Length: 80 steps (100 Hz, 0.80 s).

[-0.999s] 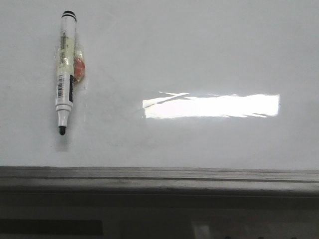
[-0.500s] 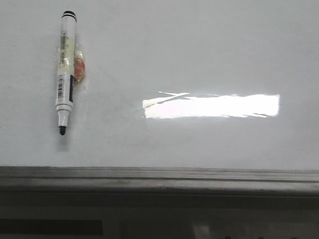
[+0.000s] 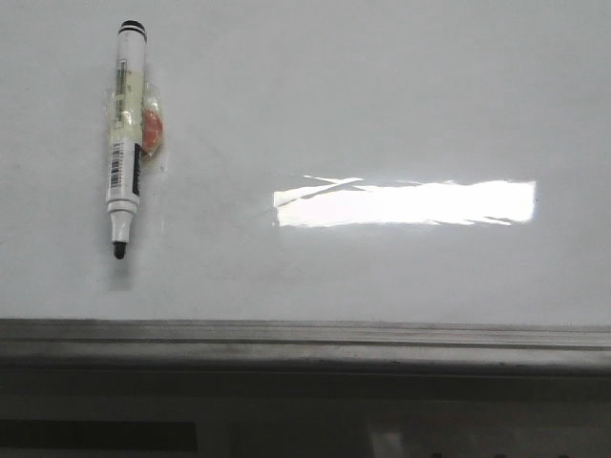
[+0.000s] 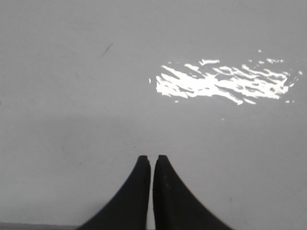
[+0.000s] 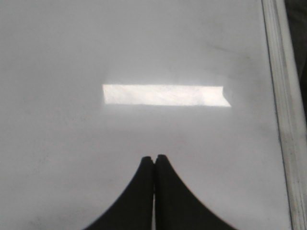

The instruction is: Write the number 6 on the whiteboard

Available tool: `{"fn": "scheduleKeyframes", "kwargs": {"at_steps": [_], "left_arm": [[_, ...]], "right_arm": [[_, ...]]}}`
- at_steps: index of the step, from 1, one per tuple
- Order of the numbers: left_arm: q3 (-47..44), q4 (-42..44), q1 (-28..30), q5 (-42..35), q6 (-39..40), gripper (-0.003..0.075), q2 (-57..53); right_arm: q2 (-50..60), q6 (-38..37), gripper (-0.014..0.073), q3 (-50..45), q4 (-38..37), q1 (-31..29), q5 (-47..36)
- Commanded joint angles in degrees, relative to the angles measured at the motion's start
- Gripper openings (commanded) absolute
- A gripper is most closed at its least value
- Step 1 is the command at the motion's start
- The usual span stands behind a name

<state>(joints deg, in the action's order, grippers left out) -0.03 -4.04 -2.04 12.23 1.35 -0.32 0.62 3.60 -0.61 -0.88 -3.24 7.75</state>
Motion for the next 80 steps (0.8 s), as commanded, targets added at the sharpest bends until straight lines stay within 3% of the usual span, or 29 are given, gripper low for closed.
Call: {"fn": "scheduleKeyframes", "kwargs": {"at_steps": [1, 24, 39, 54, 80], "left_arm": [[-1.32, -2.68, -0.51, -7.71, 0.1, -0.002, -1.63], [-1.19, -7.17, -0.51, -10.79, 0.1, -0.002, -1.63], [1.23, -4.52, -0.51, -10.37, -2.13, -0.002, -1.63], [5.05, -1.59, -0.51, -6.43, -3.76, -0.002, -0.97], [12.02, -3.21, -0.51, 0.42, -3.98, -0.002, 3.38]], "right_arm": [[0.92, 0.32, -0.0064, -0.87, 0.88, -0.22, -7.75], [0.92, 0.32, -0.0064, -0.53, 5.55, -0.22, -7.75], [0.07, 0.32, -0.0064, 3.21, 7.71, -0.22, 0.64], [-2.96, 0.32, -0.0064, 5.24, 10.95, -0.22, 0.92], [-10.38, 0.43, -0.0064, 13.01, 10.73, -0.22, 10.71]]}}
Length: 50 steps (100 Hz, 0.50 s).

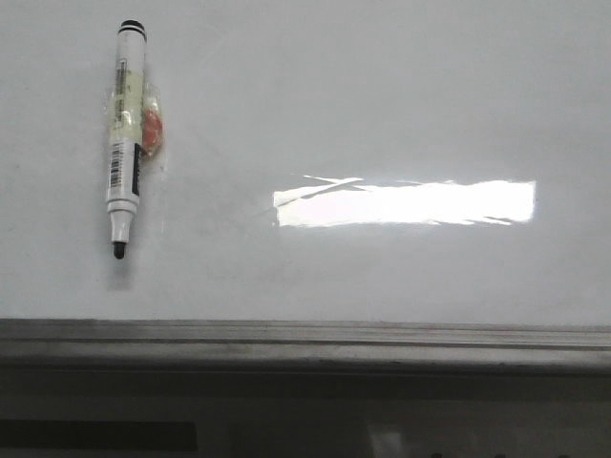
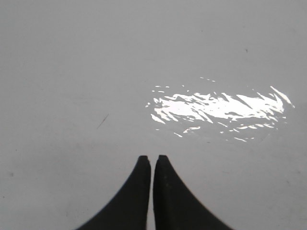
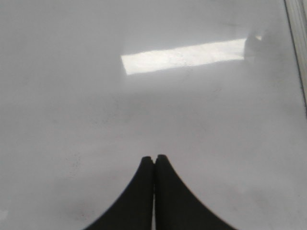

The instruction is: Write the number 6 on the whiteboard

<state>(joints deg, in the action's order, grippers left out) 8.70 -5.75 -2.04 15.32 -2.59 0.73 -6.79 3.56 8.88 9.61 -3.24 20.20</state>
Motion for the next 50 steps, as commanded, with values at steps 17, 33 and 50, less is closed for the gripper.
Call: {"fn": "scheduleKeyframes", "kwargs": {"at_steps": [17, 33, 50], "left_arm": [[4.18, -3.83, -0.51, -3.72, -0.03, -0.002, 2.85], [4.18, -5.49, -0.51, -4.65, -0.03, 0.003, 2.85], [3.52, -6.51, -0.51, -8.78, -0.03, 0.0192, 2.85]], "right_arm": [[-5.53, 0.47, -0.0064, 4.61, 0.24, -0.22, -2.05], [-5.53, 0.47, -0.0064, 4.61, 0.24, -0.22, -2.56], [-5.53, 0.47, -0.0064, 4.61, 0.24, -0.22, -3.44]]}}
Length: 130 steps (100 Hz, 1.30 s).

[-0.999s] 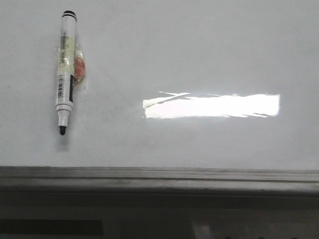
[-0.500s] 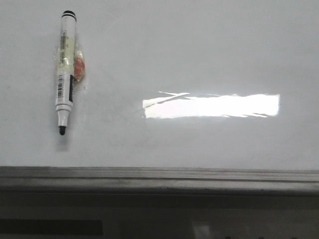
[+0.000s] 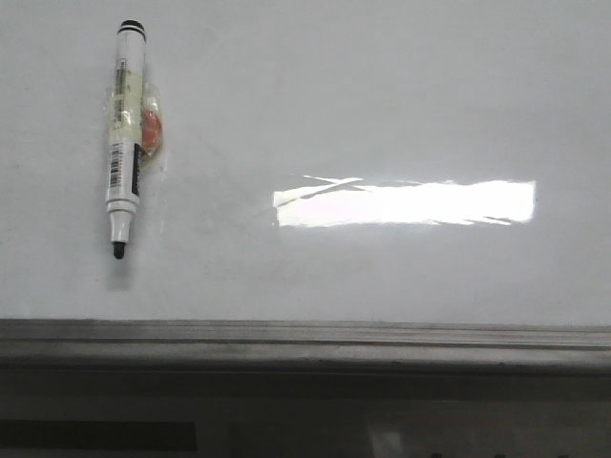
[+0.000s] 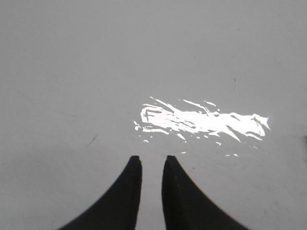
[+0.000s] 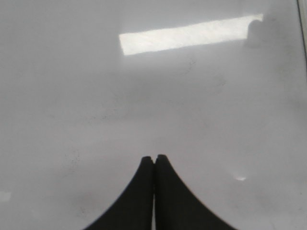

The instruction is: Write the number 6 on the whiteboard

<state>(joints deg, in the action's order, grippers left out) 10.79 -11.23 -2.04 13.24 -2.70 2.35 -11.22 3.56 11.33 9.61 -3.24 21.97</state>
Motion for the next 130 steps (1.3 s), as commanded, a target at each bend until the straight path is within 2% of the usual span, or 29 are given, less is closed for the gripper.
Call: {"fn": "scheduleKeyframes", "kwargs": {"at_steps": [1, 11, 16, 33, 57, 71, 80, 91, 111, 130], "left_arm": [[1.43, -1.03, -0.51, -6.95, 0.07, 0.02, 1.22], [1.43, -1.03, -0.51, -8.72, 0.07, 0.0333, 1.22], [1.43, -1.03, -0.51, -9.53, 0.07, 0.0361, 1.22], [0.73, -1.03, -0.51, -13.93, 0.07, 0.0333, 1.22], [0.73, -0.49, -0.78, -13.24, -0.03, 0.0337, 1.98], [1.59, -0.72, -4.05, -13.24, -0.03, 0.0337, 6.57], [2.37, 0.3, -8.63, -14.19, -0.75, 0.0338, 11.46], [3.71, 2.21, -16.87, -15.77, -2.42, 0.0338, 18.62], [4.44, 2.21, -33.95, -24.2, -2.42, 0.0337, 31.48], [4.44, -2.83, -44.22, -33.24, -1.81, 0.0341, 43.07]], "right_arm": [[-1.1, 0.47, -0.0064, 2.16, 0.24, -0.22, -5.23], [-1.1, 0.47, -0.0064, 2.16, 0.24, -0.22, -5.23], [-1.1, 0.47, -0.0064, 2.16, 0.24, -0.22, -5.23], [-1.1, 0.47, -0.0064, 2.16, 0.34, -0.12, -5.1], [-1.1, 0.47, -0.0064, 2.16, 0.34, -0.12, -6.3], [-1.1, 0.47, -0.0064, 2.16, 0.34, -0.12, -6.38], [-1.1, 0.47, -0.0064, 2.16, 0.34, -0.12, -6.38], [-1.1, 0.47, -0.0064, 2.16, 0.34, -0.12, -6.38], [-1.1, 0.47, -0.0064, 2.16, 0.34, -0.12, -6.38], [-1.1, 0.47, -0.0064, 2.16, 0.34, -0.12, -6.38]]}}
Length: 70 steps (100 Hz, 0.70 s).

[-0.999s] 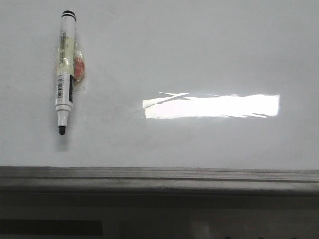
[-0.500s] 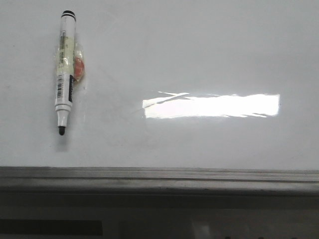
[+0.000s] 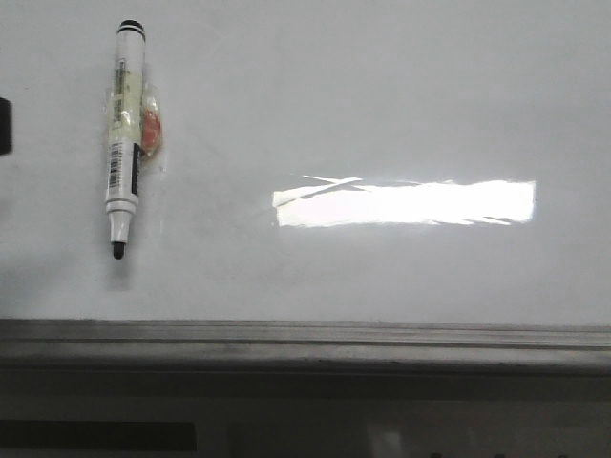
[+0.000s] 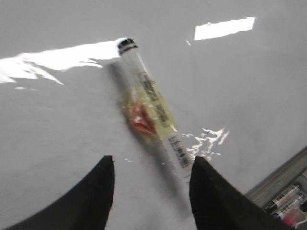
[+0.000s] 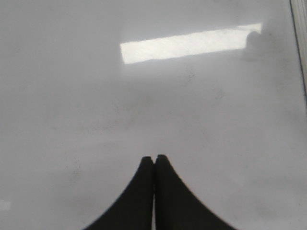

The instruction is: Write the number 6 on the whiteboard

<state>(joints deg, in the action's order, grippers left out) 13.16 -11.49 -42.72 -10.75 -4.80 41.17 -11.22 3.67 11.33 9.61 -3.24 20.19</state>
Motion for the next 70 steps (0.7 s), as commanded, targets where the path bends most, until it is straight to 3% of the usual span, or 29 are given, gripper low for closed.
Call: {"fn": "scheduleKeyframes", "kwargs": {"at_steps": [1, 18, 70], "left_arm": [[2.08, -2.72, -3.77, -9.84, 0.29, 0.0342, 4.59], [2.08, -7.0, -6.93, -16.6, 2.22, 0.0434, 10.33], [2.2, -6.77, -8.96, -20.9, 9.96, 0.0426, 19.01]], "right_arm": [[-1.1, 0.36, -0.0064, 2.16, 0.34, -0.12, -4.59], [-1.1, 0.36, -0.0064, 2.16, 0.34, -0.12, -4.59], [-1.1, 0.36, -0.0064, 2.16, 0.34, -0.12, -4.59]]}}
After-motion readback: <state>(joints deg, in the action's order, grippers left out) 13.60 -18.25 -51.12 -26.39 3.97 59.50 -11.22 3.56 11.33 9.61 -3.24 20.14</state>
